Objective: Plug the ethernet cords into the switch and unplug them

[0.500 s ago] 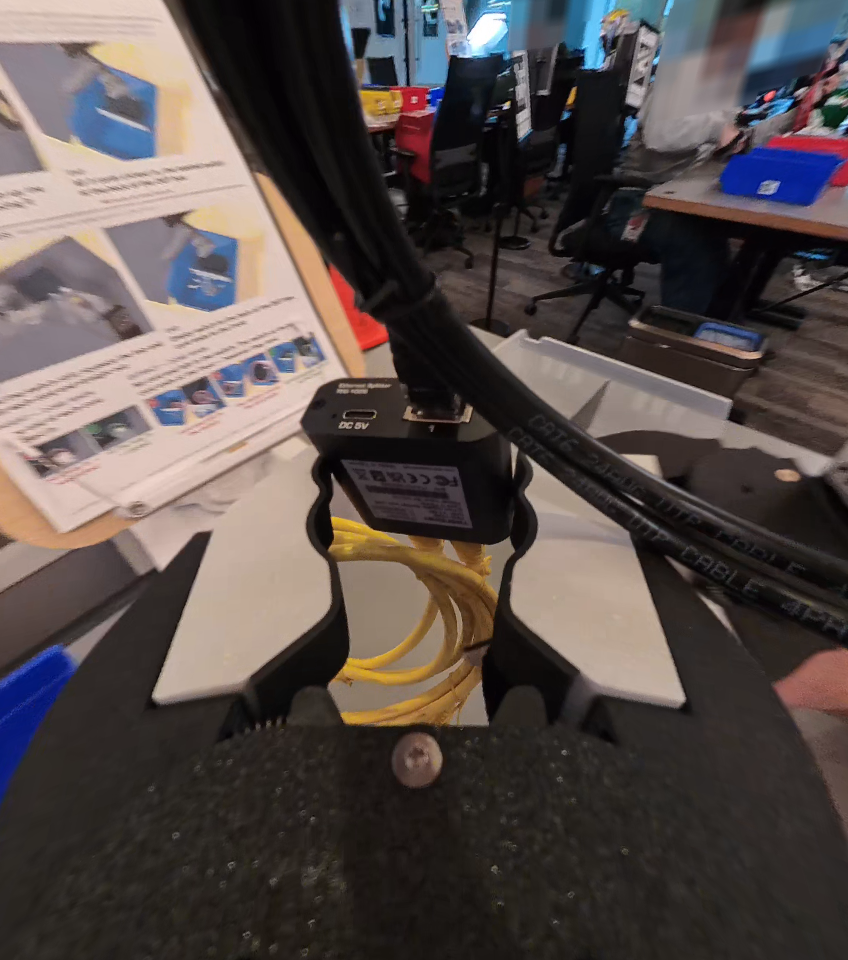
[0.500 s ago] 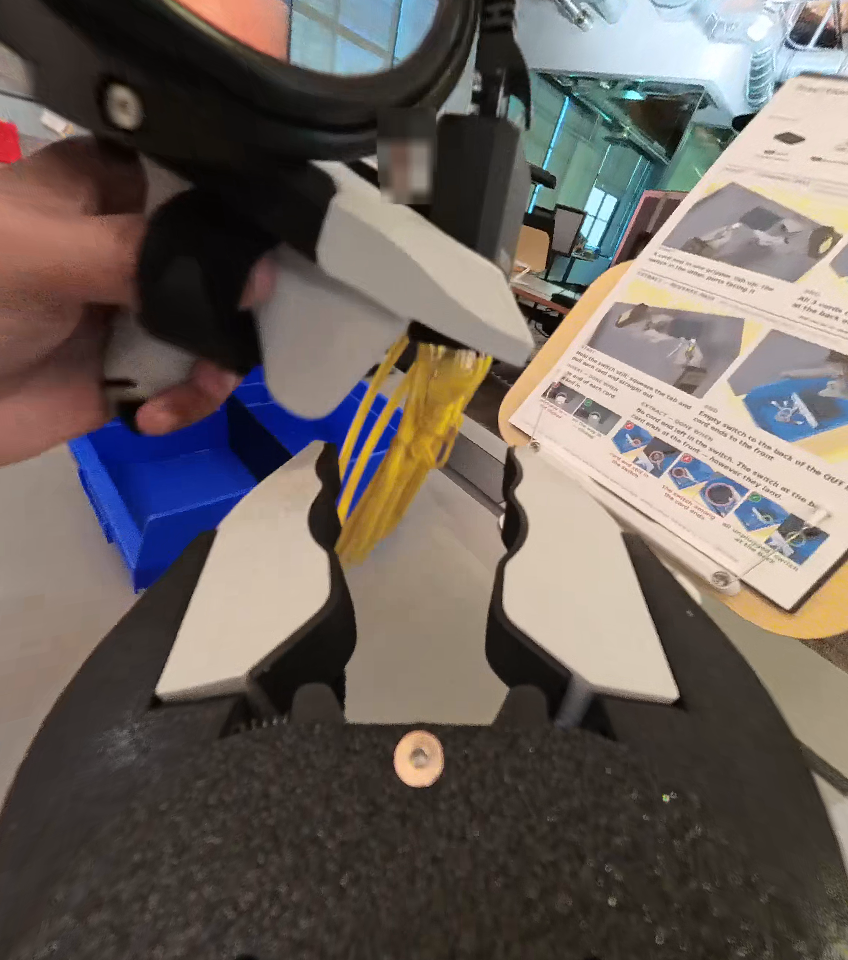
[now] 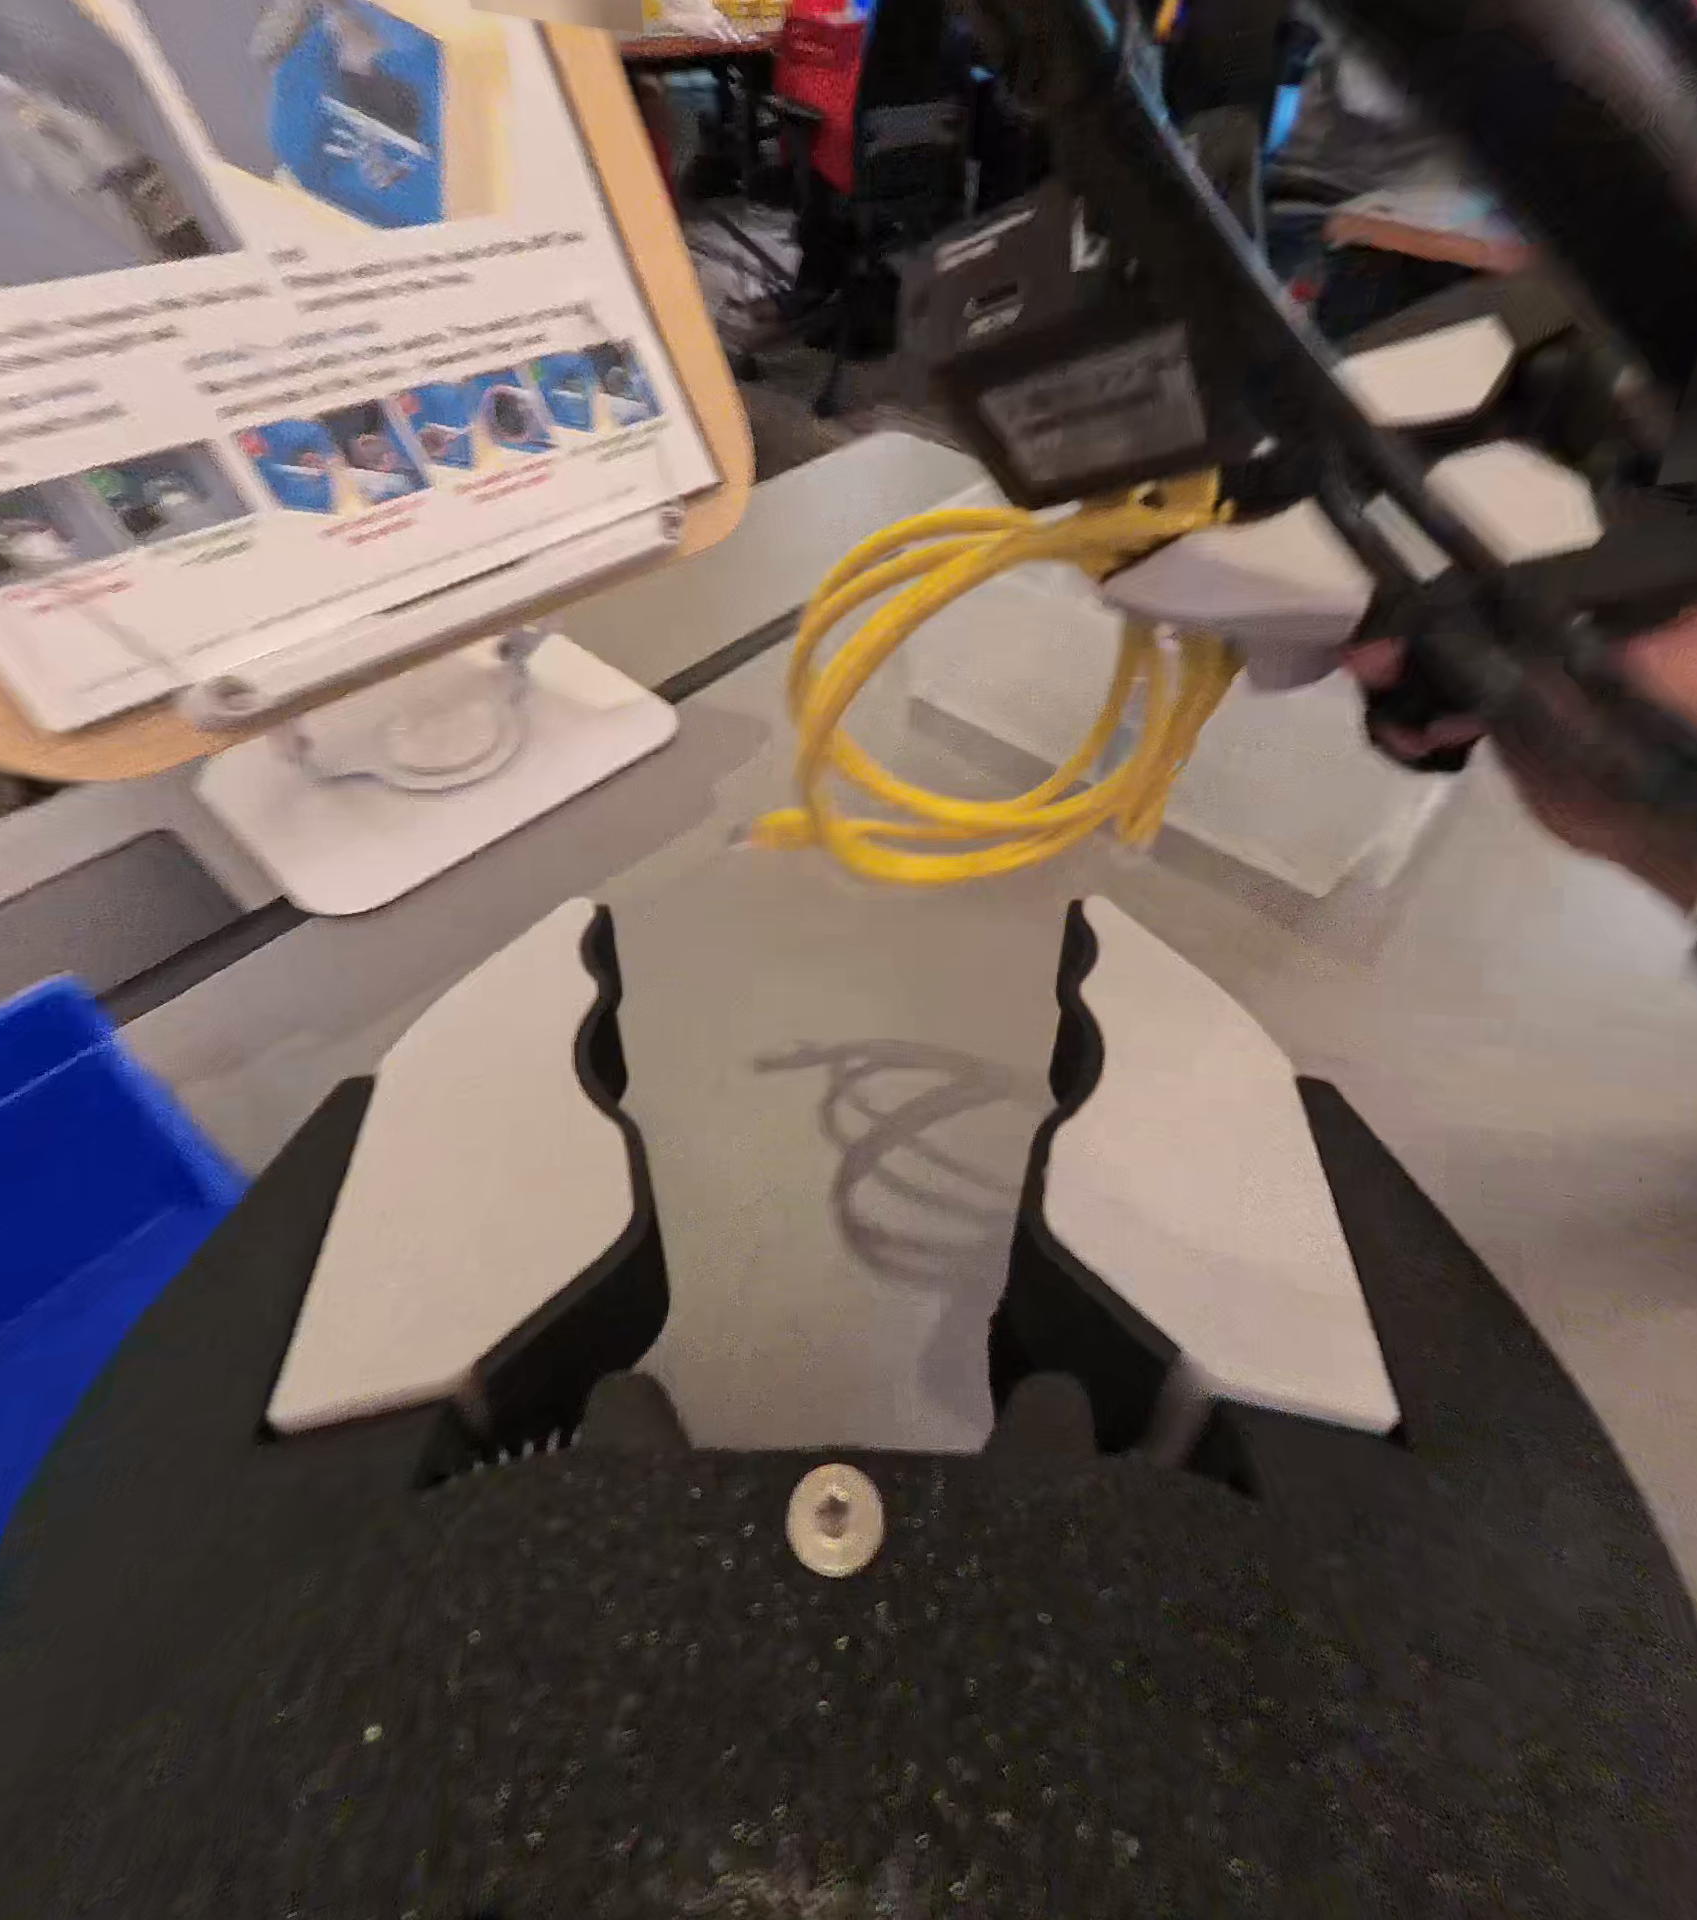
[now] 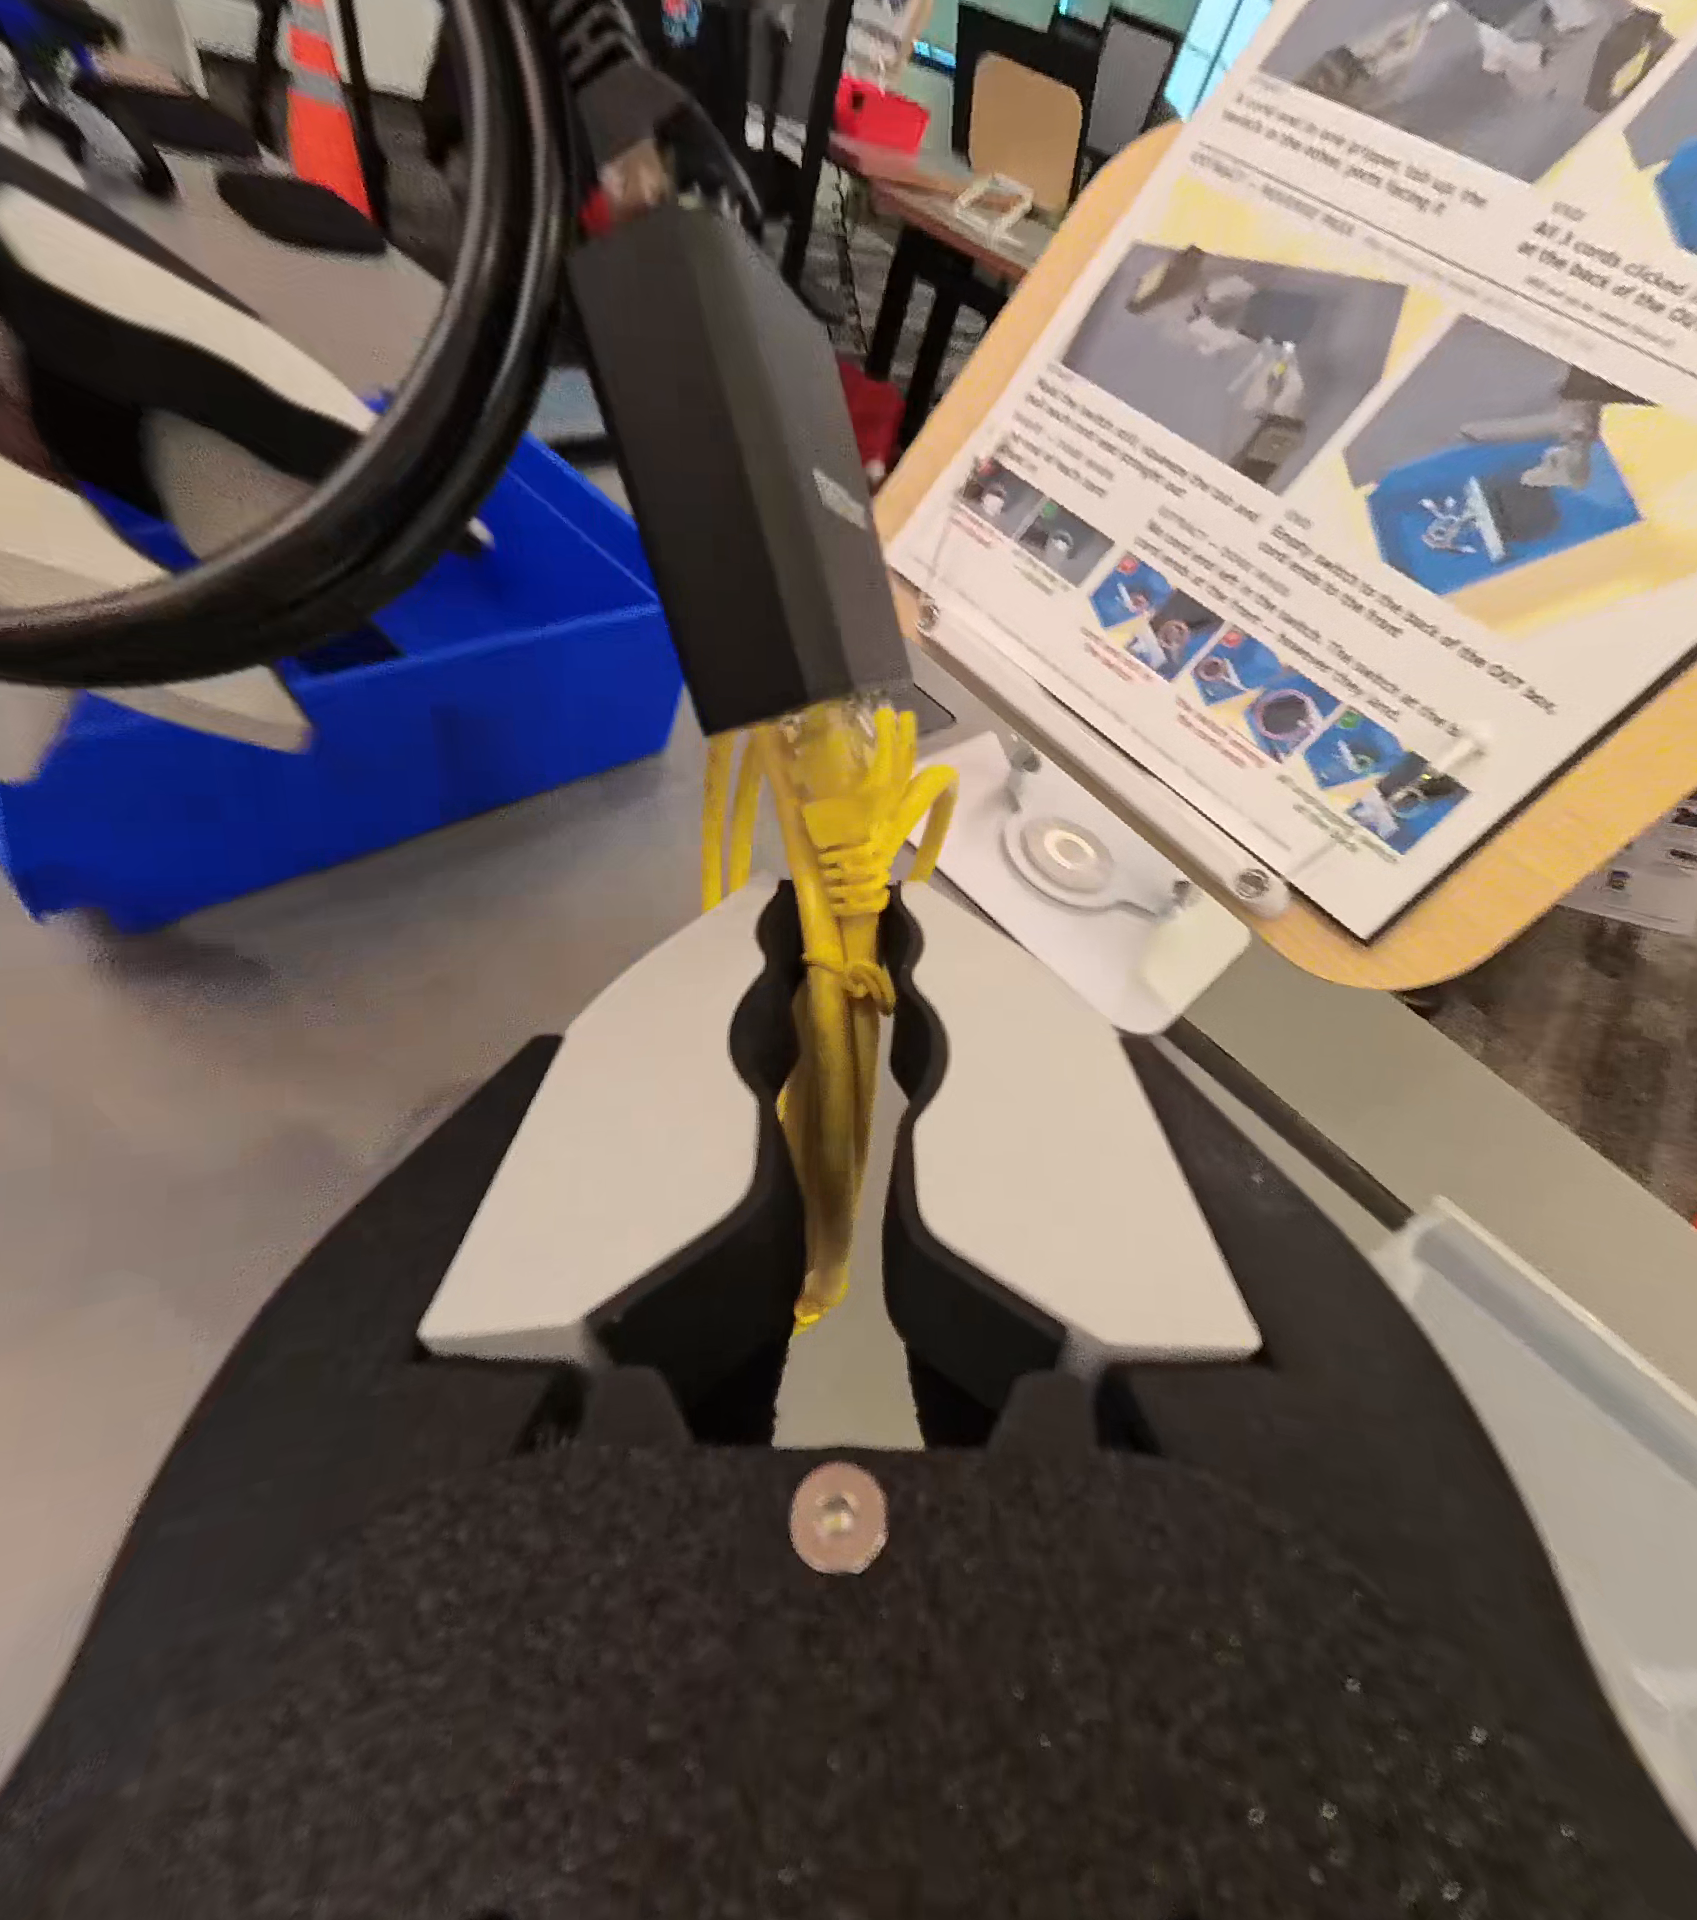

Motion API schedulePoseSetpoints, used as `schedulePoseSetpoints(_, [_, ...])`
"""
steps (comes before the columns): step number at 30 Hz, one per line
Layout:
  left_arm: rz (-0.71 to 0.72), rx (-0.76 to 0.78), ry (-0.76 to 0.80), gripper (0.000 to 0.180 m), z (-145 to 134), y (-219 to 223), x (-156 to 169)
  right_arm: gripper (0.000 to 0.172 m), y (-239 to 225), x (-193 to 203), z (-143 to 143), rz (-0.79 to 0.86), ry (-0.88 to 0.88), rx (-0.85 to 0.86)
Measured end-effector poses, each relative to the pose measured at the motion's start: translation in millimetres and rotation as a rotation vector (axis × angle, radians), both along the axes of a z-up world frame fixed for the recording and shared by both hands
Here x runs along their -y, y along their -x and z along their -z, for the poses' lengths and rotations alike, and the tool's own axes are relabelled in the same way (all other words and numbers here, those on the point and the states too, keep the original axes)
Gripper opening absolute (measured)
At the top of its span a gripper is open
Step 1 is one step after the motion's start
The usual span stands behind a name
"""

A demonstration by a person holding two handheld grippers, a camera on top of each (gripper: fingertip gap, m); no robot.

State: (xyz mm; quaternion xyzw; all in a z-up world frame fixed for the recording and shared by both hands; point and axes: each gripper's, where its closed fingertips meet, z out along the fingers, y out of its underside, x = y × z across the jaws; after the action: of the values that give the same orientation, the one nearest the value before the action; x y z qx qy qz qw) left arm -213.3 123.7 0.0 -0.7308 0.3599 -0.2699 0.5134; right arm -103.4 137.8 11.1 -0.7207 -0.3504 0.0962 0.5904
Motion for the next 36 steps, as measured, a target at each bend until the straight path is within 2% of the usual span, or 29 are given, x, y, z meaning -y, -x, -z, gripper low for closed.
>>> schedulePoseSetpoints(2, [-0.053,0.021,-0.117,0.081,-2.2,28.6,-2.6,0.013,-7.3,-3.3,2.3,0.008,0.020,0.041])
schedulePoseSetpoints(5, [-0.158,0.031,-0.234,0.075,-20.1,74.6,-1.5,0.013,-13.6,-7.0,11.7,0.008,0.078,0.109])
schedulePoseSetpoints(8, [-0.251,0.063,-0.297,0.077,-57.9,115.8,6.1,0.014,-22.4,-11.5,25.4,0.047,0.101,0.238])
schedulePoseSetpoints(10, [-0.198,0.052,-0.328,0.076,-84.9,114.0,20.4,0.014,-24.3,-13.2,34.7,0.066,0.100,0.318])
schedulePoseSetpoints(12, [-0.144,-0.079,-0.366,0.076,-97.1,93.1,29.3,0.014,-21.1,-14.0,42.8,0.070,0.098,0.379])
schedulePoseSetpoints(15, [-0.049,-0.395,-0.411,0.077,-76.4,40.5,33.0,0.014,-11.4,-12.3,49.7,0.062,0.092,0.443])
schedulePoseSetpoints(17, [-0.007,-0.583,-0.467,0.066,-52.8,8.9,28.9,0.014,-4.8,-8.3,51.3,0.047,0.094,0.470])
schedulePoseSetpoints(19, [0.022,-0.676,-0.526,0.051,-34.4,-18.1,23.2,0.014,1.1,-2.3,52.4,0.017,0.107,0.473])
schedulePoseSetpoints(22, [0.115,-0.681,-0.433,0.062,-9.6,-48.7,21.8,0.014,8.0,7.6,54.1,-0.059,0.155,0.398])
schedulePoseSetpoints(25, [0.115,-0.736,-0.386,0.064,4.6,-55.4,7.7,0.014,5.3,12.5,55.7,-0.093,0.176,0.377])
schedulePoseSetpoints(29, [0.104,-0.849,-0.376,0.055,25.6,-53.9,-12.3,0.014,3.4,16.4,52.1,-0.118,0.150,0.393])
schedulePoseSetpoints(32, [0.094,-0.924,-0.410,0.042,37.1,-50.1,-23.4,0.013,9.8,22.7,47.4,-0.164,0.135,0.390])
schedulePoseSetpoints(36, [0.109,-0.890,-0.453,0.038,37.5,-50.9,-24.1,0.013,11.8,28.6,47.6,-0.207,0.131,0.422])
